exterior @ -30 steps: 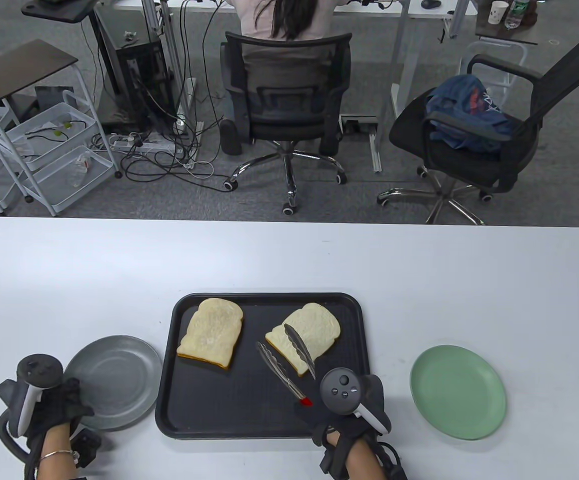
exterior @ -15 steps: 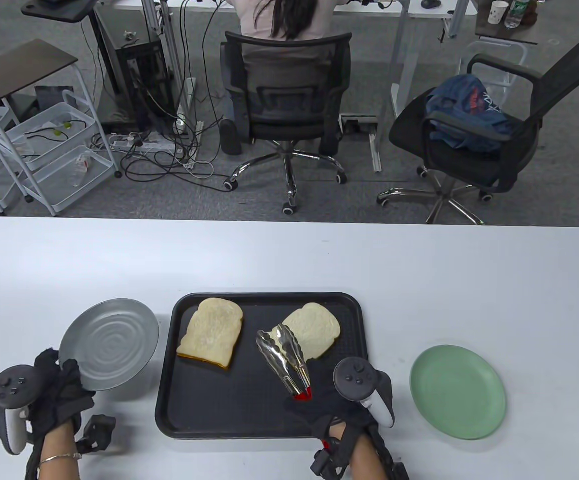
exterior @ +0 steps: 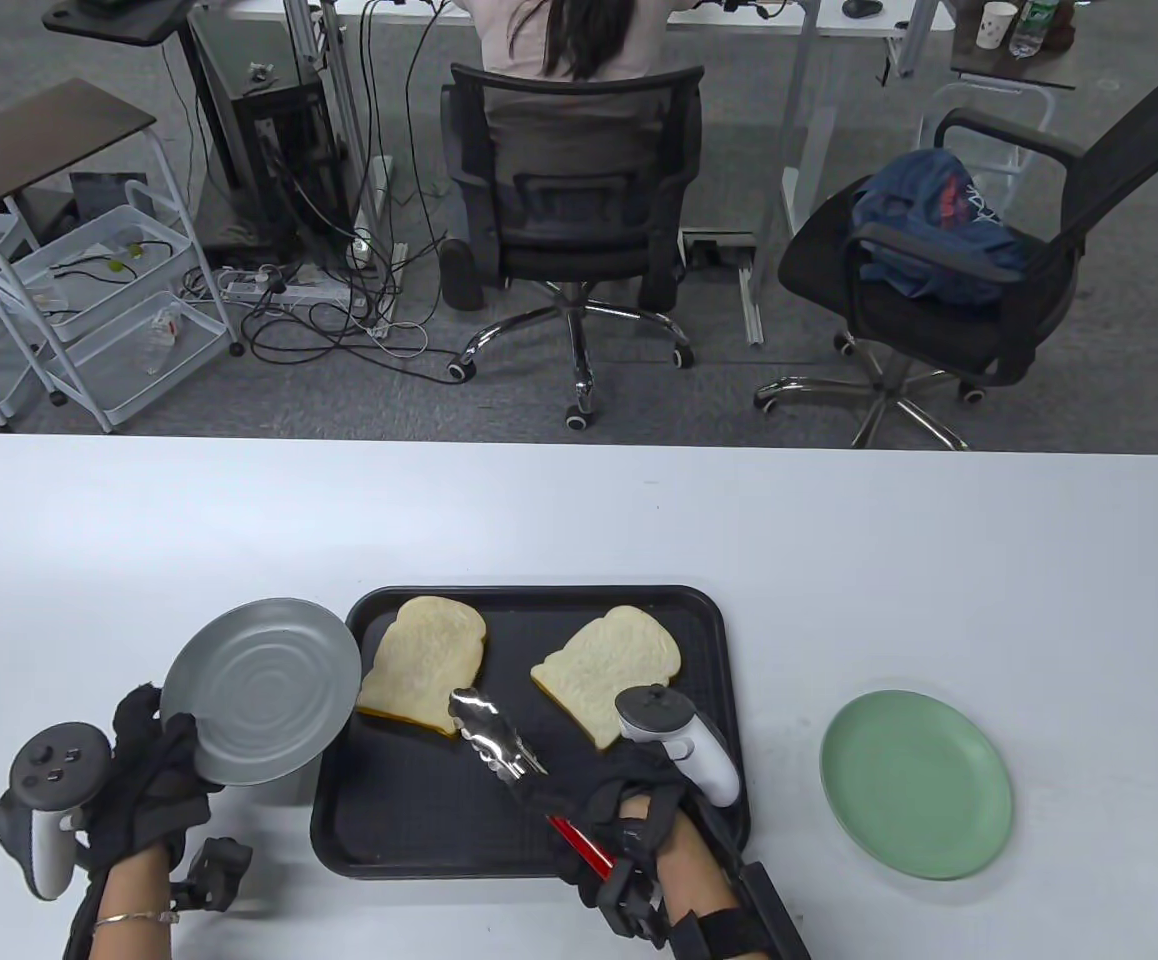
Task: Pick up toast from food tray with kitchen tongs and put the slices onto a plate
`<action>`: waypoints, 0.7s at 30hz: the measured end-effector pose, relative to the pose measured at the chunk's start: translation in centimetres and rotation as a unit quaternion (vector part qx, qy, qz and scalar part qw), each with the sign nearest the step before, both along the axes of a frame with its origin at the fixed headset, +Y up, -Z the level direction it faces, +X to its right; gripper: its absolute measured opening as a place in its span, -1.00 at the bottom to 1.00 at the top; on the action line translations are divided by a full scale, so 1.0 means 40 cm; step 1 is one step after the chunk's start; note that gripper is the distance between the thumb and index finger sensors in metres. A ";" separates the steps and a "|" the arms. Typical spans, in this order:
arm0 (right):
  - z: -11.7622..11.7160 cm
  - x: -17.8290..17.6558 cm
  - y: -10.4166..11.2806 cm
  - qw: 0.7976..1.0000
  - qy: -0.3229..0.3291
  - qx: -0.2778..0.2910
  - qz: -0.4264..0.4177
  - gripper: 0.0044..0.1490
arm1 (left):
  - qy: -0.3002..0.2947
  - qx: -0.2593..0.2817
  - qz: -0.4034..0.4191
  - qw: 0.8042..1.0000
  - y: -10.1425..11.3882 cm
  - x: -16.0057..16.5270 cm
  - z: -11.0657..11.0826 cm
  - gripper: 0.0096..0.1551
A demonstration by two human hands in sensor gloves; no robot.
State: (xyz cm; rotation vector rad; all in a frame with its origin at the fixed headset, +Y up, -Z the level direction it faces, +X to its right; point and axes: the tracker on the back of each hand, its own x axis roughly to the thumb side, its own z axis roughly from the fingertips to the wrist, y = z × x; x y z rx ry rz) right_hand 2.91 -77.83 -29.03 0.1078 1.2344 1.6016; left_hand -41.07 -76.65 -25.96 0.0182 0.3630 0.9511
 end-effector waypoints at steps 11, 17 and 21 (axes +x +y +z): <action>-0.028 -0.077 -0.046 0.998 -0.016 -0.046 0.043 0.25 | -0.034 -0.010 0.008 0.999 -0.013 0.014 -0.008 -0.27; -0.059 -0.109 -0.082 0.998 -0.029 -0.039 0.047 0.24 | -0.037 -0.011 0.012 0.999 -0.013 0.018 -0.006 -0.27; -0.080 -0.129 -0.098 0.997 -0.051 -0.034 0.041 0.20 | -0.036 -0.011 0.009 0.999 -0.013 0.018 -0.006 -0.27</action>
